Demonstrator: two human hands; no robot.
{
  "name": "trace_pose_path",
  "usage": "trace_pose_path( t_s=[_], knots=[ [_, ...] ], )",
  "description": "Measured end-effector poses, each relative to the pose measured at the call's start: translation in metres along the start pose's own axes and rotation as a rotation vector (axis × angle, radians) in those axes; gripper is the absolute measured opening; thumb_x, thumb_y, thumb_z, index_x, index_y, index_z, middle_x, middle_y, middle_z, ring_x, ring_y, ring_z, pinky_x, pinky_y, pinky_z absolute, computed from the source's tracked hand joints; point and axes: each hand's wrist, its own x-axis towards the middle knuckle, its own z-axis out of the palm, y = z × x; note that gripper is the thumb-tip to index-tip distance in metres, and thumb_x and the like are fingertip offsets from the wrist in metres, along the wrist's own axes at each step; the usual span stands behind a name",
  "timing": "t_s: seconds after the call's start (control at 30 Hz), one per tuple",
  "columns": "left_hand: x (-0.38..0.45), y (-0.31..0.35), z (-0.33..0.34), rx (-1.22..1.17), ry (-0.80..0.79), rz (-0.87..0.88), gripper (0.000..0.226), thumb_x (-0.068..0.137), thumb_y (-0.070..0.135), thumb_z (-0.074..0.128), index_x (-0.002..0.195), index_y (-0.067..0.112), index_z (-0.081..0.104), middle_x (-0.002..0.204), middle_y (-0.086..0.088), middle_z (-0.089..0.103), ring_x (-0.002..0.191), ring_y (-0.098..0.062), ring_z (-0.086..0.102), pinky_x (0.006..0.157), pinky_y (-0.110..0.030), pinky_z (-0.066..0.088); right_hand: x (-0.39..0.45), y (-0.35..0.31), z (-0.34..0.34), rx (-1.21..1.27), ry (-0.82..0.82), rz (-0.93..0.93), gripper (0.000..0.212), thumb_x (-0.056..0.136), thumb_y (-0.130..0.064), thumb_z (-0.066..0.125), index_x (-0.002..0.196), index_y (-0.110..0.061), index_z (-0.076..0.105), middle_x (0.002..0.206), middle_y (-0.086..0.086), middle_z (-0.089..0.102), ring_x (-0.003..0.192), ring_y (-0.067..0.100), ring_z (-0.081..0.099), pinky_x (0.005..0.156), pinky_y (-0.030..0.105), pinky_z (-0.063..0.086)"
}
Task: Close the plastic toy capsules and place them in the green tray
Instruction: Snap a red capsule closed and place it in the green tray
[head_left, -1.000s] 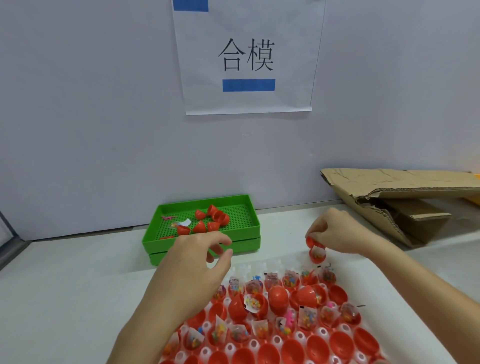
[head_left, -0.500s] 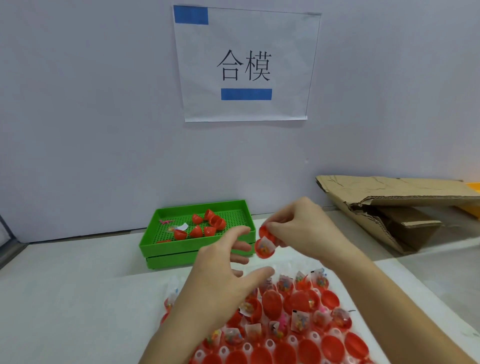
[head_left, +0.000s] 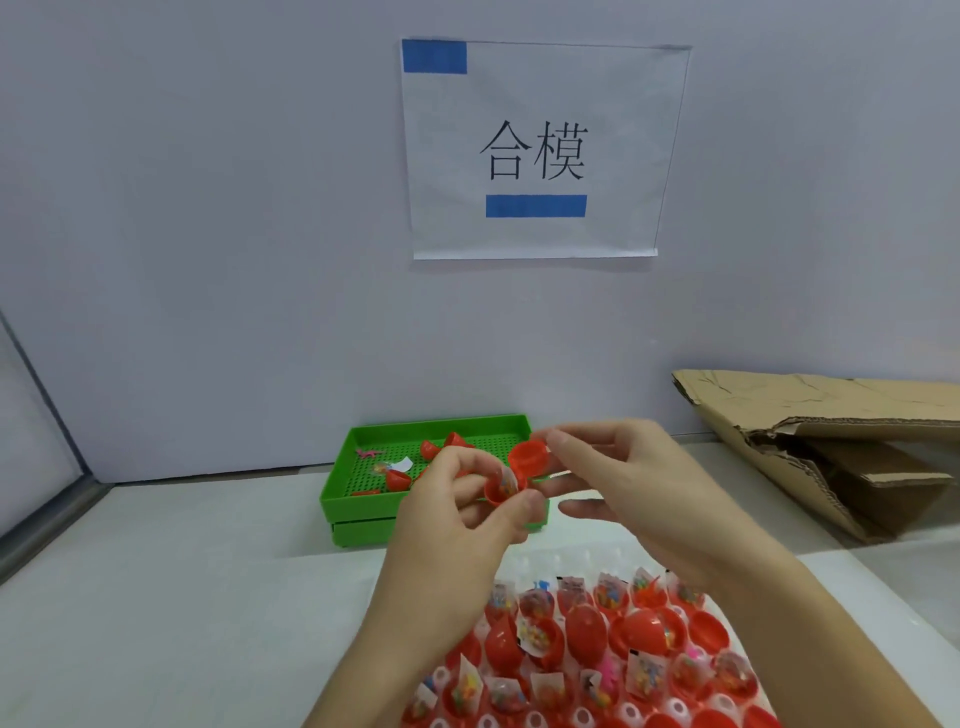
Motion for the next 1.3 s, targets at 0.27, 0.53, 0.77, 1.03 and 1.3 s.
trace_pose_path(
  t_s=[0.27,0.53,0.77,1.03,1.3],
  knots=[
    [0.002,0.003,-0.007,-0.218,0.017,0.026,0.021,0.082,0.013,0.072,0.100,0.008,0.062,0.089,-0.004,0.077,0.078,-0.021,0.076,0.067,-0.019,0.057,0.002,0.003,-0.008,0.039,-0.029,-0.077,0.013,0.093,-0.016,0.067,0.101,-0.019,0.077,0.093,0.003,0.078,0.088,0.016,0.074,0.074,0.022,0.056],
    [0.004,-0.005,-0.010,-0.089,0.029,0.069,0.022,0.079,0.014,0.079,0.097,0.024,0.072,0.092,0.002,0.076,0.084,-0.016,0.075,0.076,-0.022,0.058,0.002,0.003,-0.007,0.133,-0.061,-0.122,0.023,0.087,-0.017,0.070,0.110,-0.014,0.067,0.098,0.004,0.078,0.091,0.020,0.075,0.081,0.026,0.060],
    [0.004,-0.006,-0.013,-0.045,0.008,0.084,0.031,0.080,0.018,0.078,0.108,0.028,0.070,0.096,0.004,0.076,0.093,-0.013,0.073,0.084,-0.034,0.060,-0.001,0.000,-0.016,0.059,-0.081,-0.219,0.024,0.077,-0.004,0.076,0.100,-0.011,0.070,0.091,0.005,0.078,0.085,0.017,0.075,0.072,0.017,0.054],
    [0.004,-0.003,-0.012,-0.068,-0.012,0.135,0.027,0.073,0.031,0.077,0.098,0.034,0.070,0.097,0.001,0.076,0.094,-0.018,0.072,0.083,-0.035,0.060,-0.002,-0.001,-0.018,0.033,-0.114,-0.286,0.025,0.078,-0.025,0.074,0.103,-0.027,0.070,0.099,0.002,0.076,0.091,0.018,0.074,0.082,0.028,0.059],
    [0.004,0.001,-0.016,-0.081,-0.083,0.120,0.026,0.076,0.028,0.081,0.100,0.030,0.071,0.098,-0.001,0.076,0.093,-0.020,0.073,0.086,-0.036,0.059,-0.010,-0.009,-0.013,-0.329,-0.043,-0.531,0.024,0.078,-0.046,0.075,0.101,-0.038,0.075,0.105,-0.018,0.072,0.110,0.009,0.064,0.088,0.034,0.051]
  ],
)
